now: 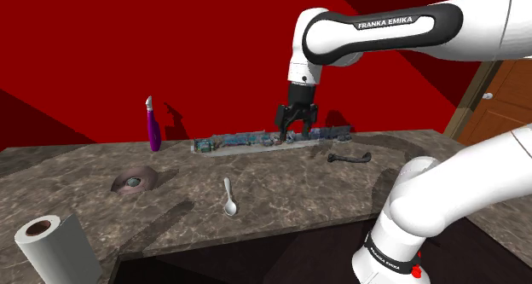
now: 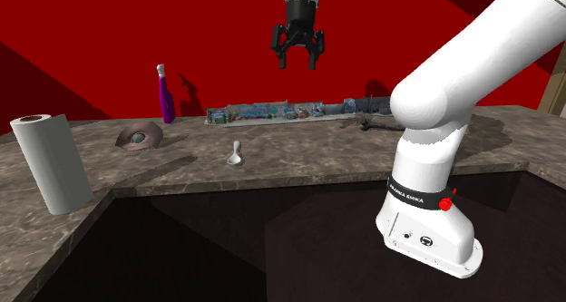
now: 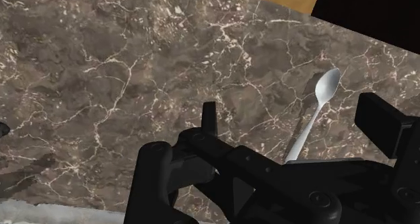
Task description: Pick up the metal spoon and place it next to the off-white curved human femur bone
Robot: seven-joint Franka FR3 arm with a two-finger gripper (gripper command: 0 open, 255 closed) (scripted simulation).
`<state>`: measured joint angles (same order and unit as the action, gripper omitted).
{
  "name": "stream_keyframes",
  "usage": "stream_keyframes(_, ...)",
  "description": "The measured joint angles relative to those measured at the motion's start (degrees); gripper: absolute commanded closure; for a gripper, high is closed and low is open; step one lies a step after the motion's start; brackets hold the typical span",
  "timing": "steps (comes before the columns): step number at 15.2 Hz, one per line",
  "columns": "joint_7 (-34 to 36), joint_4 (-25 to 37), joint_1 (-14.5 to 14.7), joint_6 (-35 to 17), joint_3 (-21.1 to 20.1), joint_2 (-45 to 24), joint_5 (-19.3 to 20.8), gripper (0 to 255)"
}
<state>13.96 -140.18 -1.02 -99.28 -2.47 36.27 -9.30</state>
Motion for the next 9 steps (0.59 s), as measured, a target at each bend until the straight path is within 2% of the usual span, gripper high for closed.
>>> stream_keyframes(9, 8.95, -1.0, 0.56, -17.5, -5.09, -14.97, -4.74, 0)
